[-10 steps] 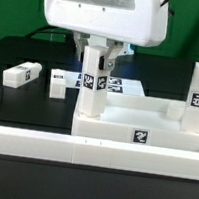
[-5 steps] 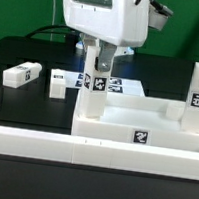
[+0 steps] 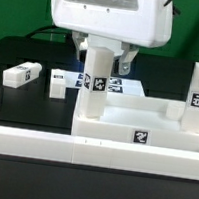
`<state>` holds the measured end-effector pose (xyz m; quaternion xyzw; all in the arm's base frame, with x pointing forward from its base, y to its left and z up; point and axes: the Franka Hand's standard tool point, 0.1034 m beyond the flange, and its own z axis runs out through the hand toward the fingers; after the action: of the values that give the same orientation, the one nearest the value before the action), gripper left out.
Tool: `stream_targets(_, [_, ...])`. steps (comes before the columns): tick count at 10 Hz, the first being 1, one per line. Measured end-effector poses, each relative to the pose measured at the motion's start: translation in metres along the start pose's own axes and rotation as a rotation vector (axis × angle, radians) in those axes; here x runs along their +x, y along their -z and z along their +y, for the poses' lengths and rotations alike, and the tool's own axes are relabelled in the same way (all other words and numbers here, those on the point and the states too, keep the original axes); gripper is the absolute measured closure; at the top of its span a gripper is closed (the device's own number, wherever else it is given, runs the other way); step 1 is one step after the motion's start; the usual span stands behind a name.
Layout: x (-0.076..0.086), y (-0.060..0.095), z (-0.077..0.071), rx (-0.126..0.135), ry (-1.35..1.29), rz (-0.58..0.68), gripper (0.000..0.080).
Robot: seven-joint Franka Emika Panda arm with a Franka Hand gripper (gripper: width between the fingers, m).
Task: Assemble desk
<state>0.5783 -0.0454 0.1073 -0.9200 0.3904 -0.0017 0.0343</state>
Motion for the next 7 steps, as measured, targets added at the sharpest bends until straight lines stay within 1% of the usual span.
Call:
stream_targets(1, [0.0006,-0.0005,0.0007,0.001,0.043,0.000,0.0153])
stream_targets(3, [0.0008,-0.0006,0.0010,0.001,0.219,0.000,0.0150])
stream_targets(4, [0.0011,-0.0009,0.0017,-0.009,0.338,0.003,0.0150])
stream_targets(5, [0.0016,-0.0017,0.0025,-0.033,0.489,0.011,0.0150])
stream_targets(6, [0.0018,-0.0023,0.0022,-0.049,0.599,0.016,0.0150])
stream_targets(7, [0.0018,-0.0033,0.0025,-0.055,0.672,0.014,0.0150])
